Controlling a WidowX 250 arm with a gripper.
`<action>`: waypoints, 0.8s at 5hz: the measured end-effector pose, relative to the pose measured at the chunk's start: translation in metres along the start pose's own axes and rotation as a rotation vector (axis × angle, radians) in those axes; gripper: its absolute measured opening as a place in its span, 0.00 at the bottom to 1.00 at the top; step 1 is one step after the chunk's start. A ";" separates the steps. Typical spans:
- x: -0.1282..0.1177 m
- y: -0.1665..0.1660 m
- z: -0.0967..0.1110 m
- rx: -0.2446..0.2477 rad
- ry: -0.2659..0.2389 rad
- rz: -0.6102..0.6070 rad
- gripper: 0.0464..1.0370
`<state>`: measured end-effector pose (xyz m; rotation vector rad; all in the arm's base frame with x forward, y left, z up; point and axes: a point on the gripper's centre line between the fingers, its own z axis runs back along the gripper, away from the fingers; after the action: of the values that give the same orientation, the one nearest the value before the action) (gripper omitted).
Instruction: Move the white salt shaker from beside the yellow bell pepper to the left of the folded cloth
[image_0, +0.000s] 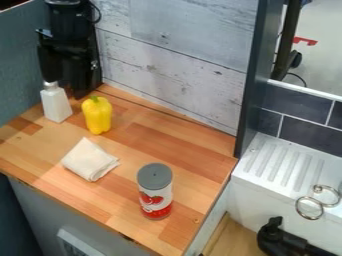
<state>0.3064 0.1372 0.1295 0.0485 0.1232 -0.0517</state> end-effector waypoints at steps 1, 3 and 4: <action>0.000 -0.002 -0.012 -0.016 0.031 -0.003 0.96; -0.005 0.026 -0.009 0.040 0.008 0.022 0.96; -0.009 0.048 0.000 0.077 -0.015 0.047 0.96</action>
<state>0.3000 0.1857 0.1328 0.1277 0.1047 -0.0103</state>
